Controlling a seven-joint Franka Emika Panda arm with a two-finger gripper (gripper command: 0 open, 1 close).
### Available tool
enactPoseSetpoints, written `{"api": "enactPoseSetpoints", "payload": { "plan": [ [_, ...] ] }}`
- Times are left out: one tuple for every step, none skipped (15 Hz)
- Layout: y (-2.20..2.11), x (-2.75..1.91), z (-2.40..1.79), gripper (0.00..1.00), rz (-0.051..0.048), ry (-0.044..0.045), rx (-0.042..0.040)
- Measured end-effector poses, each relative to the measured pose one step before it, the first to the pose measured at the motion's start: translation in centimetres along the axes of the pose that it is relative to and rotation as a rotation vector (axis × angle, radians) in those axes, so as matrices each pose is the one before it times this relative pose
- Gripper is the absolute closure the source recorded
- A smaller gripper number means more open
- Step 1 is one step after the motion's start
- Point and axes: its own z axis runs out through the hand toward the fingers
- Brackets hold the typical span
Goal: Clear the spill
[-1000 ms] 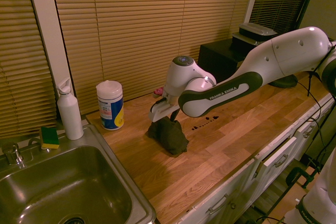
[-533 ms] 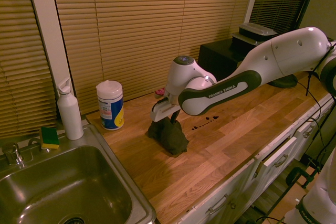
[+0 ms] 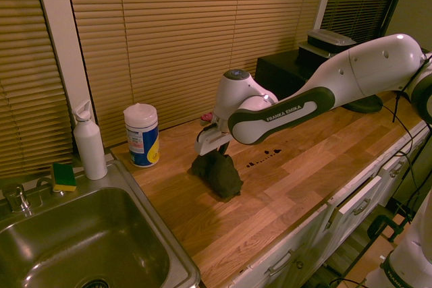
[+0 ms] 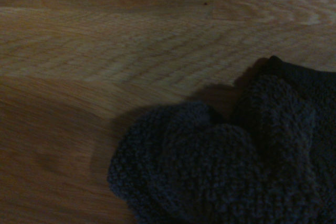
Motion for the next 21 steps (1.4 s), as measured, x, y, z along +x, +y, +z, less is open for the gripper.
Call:
{"api": "enactPoseSetpoints", "payload": {
  "plan": [
    [0.106, 0.217, 0.003, 1.00, 0.00030, -0.00390, 0.00127],
    [0.091, 0.158, 0.023, 1.00, -0.00070, -0.00292, 0.00069],
    [0.077, 0.131, 0.020, 1.00, -0.00057, -0.00228, 0.00058],
    [0.082, 0.140, 0.015, 1.00, 0.00073, -0.00312, 0.00107],
    [0.108, 0.184, 0.015, 1.00, 0.00194, -0.00411, 0.00154],
    [0.165, 0.281, 0.018, 1.00, 0.00165, -0.00387, 0.00137],
    [0.188, 0.313, 0.025, 1.00, 0.00301, 0.00060, -0.00099],
    [0.220, 0.356, 0.034, 1.00, 0.00517, 0.00168, -0.00190],
    [0.271, 0.350, 0.014, 1.00, 0.00668, 0.00167, -0.00222],
    [0.404, 0.249, -0.025, 1.00, 0.00605, 0.00093, -0.00305],
    [0.473, 0.181, -0.051, 1.00, 0.00498, 0.00067, -0.00352],
    [0.566, 0.203, -0.070, 1.00, 0.00218, -0.00041, -0.00334],
    [0.632, 0.169, -0.062, 1.00, 0.00102, -0.00066, -0.00395],
    [0.551, 0.154, -0.010, 1.00, 0.00280, 0.00028, -0.00393],
    [0.603, 0.096, 0.028, 1.00, 0.00420, 0.00045, -0.00324],
    [0.583, 0.173, 0.048, 1.00, 0.00566, 0.00145, -0.00157],
    [0.508, 0.282, 0.092, 1.00, 0.00735, 0.00215, -0.00013],
    [0.565, 0.335, 0.123, 1.00, 0.00903, 0.00274, 0.00086],
    [0.516, 0.351, 0.147, 1.00, 0.00932, 0.00194, 0.00067],
    [0.603, 0.441, 0.089, 1.00, 0.01128, -0.00070, 0.00394],
    [0.562, 0.394, 0.099, 1.00, 0.00793, -0.00368, 0.00389]
  ]
}}
